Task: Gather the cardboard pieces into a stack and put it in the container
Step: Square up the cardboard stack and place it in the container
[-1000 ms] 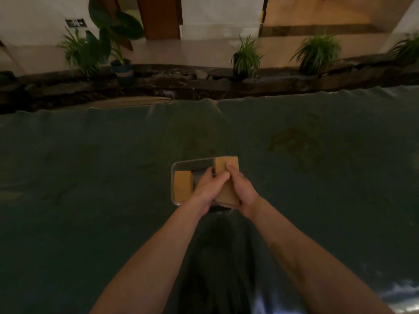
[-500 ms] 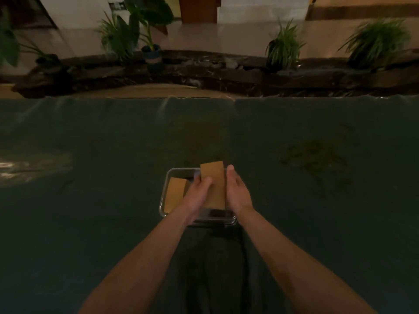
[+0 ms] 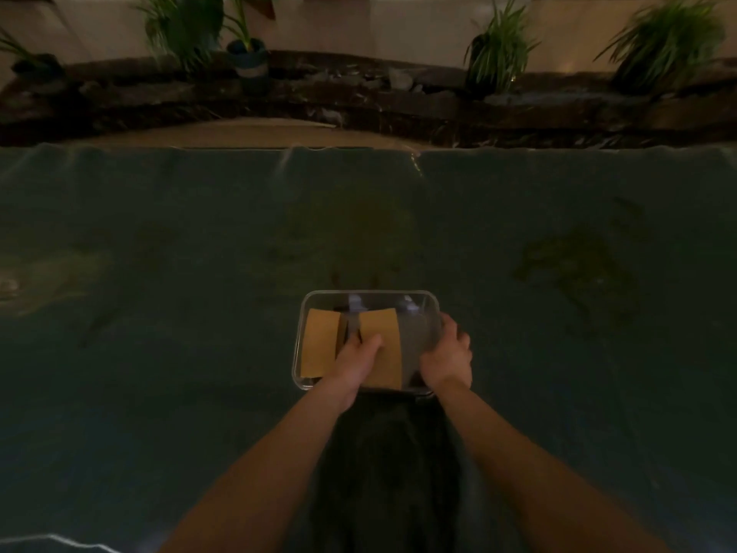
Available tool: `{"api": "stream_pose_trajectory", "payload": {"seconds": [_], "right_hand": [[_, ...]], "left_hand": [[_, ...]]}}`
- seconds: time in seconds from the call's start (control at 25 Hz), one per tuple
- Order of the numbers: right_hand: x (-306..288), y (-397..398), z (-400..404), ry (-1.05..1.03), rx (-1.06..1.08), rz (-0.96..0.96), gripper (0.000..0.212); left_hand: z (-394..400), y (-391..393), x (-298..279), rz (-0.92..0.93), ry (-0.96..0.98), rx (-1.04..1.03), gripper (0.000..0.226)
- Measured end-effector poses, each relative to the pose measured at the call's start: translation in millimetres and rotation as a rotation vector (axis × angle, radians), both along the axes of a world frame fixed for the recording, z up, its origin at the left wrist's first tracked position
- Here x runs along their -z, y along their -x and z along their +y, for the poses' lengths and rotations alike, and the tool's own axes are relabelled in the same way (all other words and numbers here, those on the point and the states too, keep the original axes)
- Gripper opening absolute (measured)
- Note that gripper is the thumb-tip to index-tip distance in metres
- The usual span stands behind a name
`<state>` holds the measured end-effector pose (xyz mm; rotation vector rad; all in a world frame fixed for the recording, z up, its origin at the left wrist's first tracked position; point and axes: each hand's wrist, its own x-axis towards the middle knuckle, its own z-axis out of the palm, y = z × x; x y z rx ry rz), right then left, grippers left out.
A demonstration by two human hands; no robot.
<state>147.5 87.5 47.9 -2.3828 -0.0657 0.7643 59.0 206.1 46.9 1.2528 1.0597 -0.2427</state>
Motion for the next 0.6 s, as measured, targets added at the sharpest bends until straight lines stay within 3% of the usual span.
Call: {"api": "stream_pose_trajectory", "payload": {"seconds": [0.28,0.48,0.6], "right_hand": [[7.8,-19.8,-8.0,-0.071,0.081,0.138,0.039],[15.4,-29.1,-4.3,-0.144,0.114,0.139,0.042],[18.6,-36.2,0.5,-0.133,0.124,0.145,0.046]], "left_hand": [[-1.9,-38.8,23.0,0.083,0.086,0.025,0.052],[-13.7,-54.5,41.8,0.162,0.023,0.021,0.073],[-14.7,-59.3,49.3,0.177,0.023,-0.028,0.072]]}}
